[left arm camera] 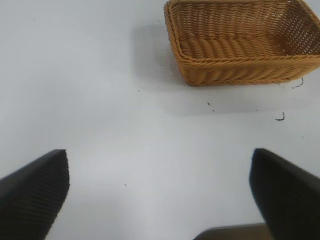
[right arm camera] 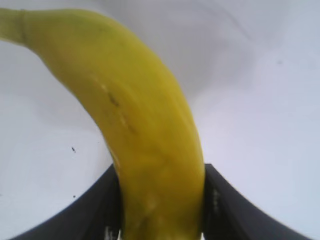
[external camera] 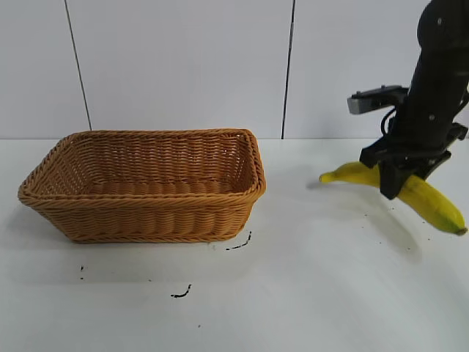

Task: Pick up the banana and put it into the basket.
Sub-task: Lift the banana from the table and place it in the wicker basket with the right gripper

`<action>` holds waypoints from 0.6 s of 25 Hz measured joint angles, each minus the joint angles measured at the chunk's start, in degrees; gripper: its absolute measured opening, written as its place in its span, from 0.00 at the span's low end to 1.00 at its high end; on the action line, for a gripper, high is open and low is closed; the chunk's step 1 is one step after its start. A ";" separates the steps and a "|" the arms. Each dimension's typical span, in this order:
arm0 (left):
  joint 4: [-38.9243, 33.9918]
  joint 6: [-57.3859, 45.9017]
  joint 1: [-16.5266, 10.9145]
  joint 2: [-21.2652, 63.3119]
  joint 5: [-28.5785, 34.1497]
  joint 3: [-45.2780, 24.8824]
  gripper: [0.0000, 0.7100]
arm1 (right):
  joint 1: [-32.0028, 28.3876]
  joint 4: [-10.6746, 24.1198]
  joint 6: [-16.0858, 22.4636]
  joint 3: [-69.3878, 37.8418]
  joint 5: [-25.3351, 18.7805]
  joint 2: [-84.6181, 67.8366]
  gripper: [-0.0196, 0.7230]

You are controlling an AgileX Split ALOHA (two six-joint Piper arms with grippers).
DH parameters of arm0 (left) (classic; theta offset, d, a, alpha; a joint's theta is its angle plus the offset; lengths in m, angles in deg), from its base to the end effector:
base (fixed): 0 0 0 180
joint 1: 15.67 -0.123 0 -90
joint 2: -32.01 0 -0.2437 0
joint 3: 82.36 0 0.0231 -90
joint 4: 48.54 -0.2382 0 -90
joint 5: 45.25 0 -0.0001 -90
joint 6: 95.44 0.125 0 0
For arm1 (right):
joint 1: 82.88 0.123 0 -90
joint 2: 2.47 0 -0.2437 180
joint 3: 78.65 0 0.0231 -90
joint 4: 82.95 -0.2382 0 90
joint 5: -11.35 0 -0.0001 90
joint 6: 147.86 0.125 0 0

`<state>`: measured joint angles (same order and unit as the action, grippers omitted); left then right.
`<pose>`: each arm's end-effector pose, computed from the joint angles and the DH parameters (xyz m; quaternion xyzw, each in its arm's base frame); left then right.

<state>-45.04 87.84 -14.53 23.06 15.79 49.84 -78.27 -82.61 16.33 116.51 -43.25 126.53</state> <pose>0.0561 -0.0078 0.2526 0.0341 0.8551 -0.0209 0.5168 0.4043 0.0320 0.1148 -0.1778 0.9789 -0.0124 0.1000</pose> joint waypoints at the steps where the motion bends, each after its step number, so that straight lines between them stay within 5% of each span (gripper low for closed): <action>1: 0.00 0.00 0.00 0.00 0.00 0.00 0.98 | 0.00 -0.34 0.00 2.27 -2.68 -0.36 0.46; 7: 0.00 0.00 0.00 0.00 0.00 0.00 0.98 | 2.13 -1.26 -0.35 15.29 -9.68 -0.72 0.46; 15: 0.00 0.00 0.00 0.00 0.00 0.00 0.98 | 12.20 -0.80 -6.51 22.61 -7.06 -0.72 0.46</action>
<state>-45.04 87.84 -14.53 23.06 15.79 49.84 -66.07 -83.41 9.82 139.12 -50.31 125.81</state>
